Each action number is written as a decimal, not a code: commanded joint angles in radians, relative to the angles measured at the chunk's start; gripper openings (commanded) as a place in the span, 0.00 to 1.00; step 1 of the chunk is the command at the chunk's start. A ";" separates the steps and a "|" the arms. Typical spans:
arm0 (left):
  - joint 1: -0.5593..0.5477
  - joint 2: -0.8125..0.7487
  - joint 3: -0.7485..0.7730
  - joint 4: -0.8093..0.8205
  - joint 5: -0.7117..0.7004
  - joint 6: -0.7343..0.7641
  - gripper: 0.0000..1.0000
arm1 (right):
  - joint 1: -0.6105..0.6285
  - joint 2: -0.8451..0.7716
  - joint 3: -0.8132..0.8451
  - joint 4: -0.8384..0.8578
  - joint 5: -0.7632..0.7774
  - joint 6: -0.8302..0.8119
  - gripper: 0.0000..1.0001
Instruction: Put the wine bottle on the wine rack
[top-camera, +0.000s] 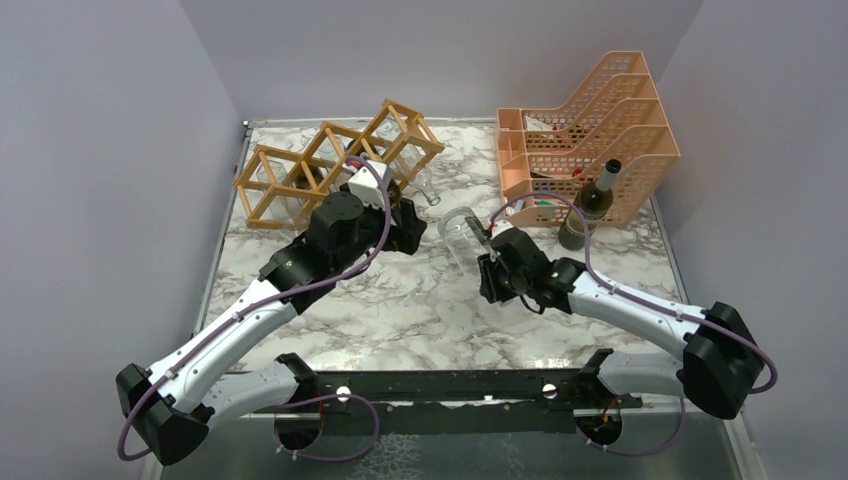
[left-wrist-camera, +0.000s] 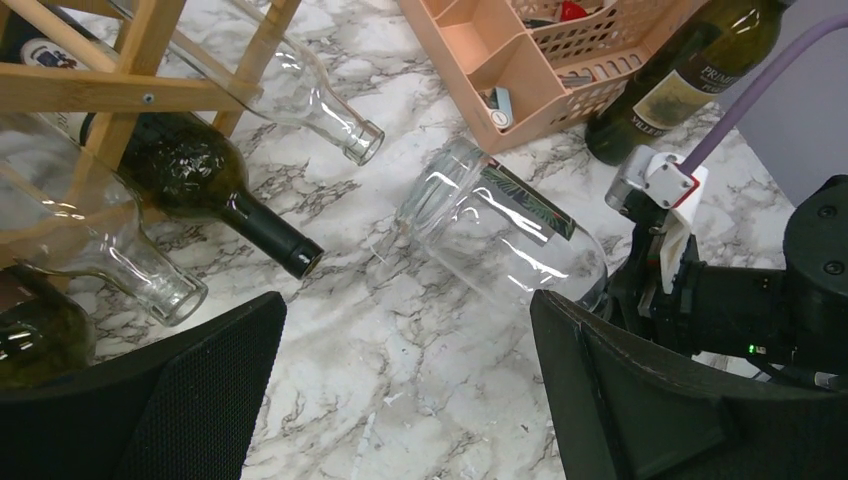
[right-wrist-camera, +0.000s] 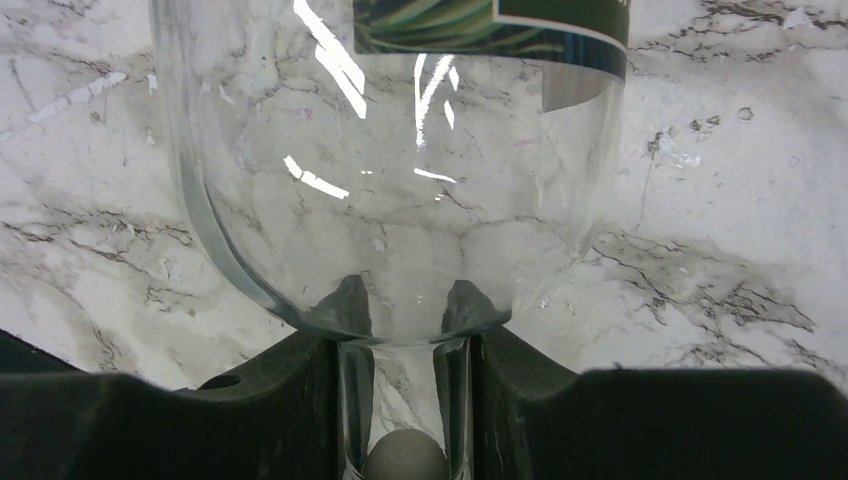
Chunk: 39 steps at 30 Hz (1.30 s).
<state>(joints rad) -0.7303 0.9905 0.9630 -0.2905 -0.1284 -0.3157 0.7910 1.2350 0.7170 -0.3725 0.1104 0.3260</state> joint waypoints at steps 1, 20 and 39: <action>0.006 -0.044 0.070 -0.028 -0.050 0.027 0.99 | 0.005 -0.122 0.040 0.126 0.120 0.035 0.01; 0.006 -0.175 0.287 -0.003 -0.165 0.101 0.99 | 0.005 -0.011 0.477 0.162 -0.052 -0.023 0.01; 0.006 -0.301 0.259 -0.091 -0.262 0.128 0.99 | 0.004 0.683 1.364 -0.082 -0.133 -0.026 0.01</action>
<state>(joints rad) -0.7277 0.7029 1.2304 -0.3500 -0.3595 -0.1989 0.7910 1.8679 1.8561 -0.5507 -0.0063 0.3370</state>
